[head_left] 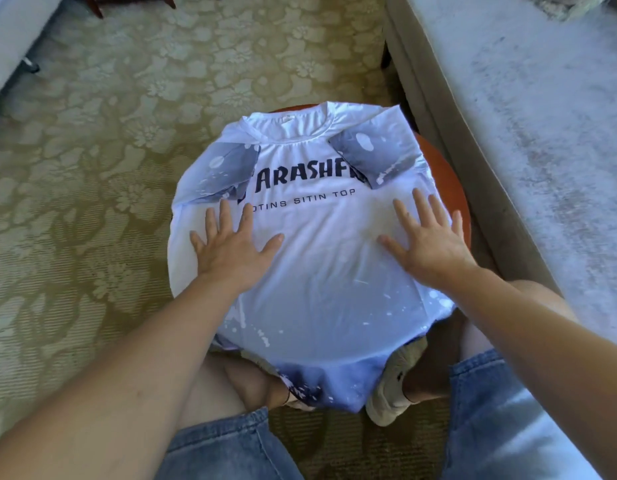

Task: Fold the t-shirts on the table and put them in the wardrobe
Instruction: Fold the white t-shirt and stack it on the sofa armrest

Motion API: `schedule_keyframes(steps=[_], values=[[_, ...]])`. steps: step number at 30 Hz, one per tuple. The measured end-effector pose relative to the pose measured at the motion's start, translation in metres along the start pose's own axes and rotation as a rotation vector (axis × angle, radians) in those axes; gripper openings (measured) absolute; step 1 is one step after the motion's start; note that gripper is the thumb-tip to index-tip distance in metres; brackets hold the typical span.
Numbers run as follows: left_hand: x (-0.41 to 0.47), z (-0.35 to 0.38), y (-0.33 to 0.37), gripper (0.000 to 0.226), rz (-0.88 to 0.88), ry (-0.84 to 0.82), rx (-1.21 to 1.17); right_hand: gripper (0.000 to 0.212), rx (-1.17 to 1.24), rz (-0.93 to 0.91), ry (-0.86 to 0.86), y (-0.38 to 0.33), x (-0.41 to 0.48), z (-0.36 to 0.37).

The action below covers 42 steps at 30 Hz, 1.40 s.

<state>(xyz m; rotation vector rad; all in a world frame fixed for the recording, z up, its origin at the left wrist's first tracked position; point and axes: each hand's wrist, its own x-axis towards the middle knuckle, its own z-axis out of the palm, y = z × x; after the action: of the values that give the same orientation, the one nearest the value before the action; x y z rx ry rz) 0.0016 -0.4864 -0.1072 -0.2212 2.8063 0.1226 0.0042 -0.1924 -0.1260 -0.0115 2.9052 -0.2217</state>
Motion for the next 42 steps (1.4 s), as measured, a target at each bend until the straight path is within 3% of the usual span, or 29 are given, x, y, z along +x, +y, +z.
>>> schedule_keyframes(steps=[6, 11, 23, 27, 30, 35, 42], values=[[-0.033, 0.017, 0.003, 0.086, -0.035, -0.138, -0.051, 0.075, -0.016, -0.002, -0.151, -0.011, -0.019, 0.013], [-0.035, 0.031, 0.014, 0.086, -0.023, -0.139, -0.026, 0.077, -0.037, 0.003, -0.028, -0.011, -0.027, 0.030], [-0.025, 0.019, 0.012, 0.078, -0.009, -0.144, -0.127, 0.077, -0.017, -0.032, 0.042, 0.011, -0.009, 0.025], [-0.043, 0.021, -0.010, 0.066, -0.119, 0.147, -0.160, 0.075, 0.149, 0.030, 0.189, 0.014, -0.018, 0.014], [-0.060, 0.026, -0.024, 0.076, -0.248, 0.257, -0.291, 0.077, 0.430, 0.109, 0.335, 0.022, -0.035, 0.014], [-0.083, 0.041, -0.033, 0.095, -0.357, 0.157, -0.686, 0.093, 0.962, 0.290, 0.216, 0.037, -0.064, 0.026], [-0.097, 0.054, -0.054, 0.104, -0.336, 0.120, -0.894, 0.086, 0.971, 0.354, 0.148, 0.039, -0.094, 0.028]])
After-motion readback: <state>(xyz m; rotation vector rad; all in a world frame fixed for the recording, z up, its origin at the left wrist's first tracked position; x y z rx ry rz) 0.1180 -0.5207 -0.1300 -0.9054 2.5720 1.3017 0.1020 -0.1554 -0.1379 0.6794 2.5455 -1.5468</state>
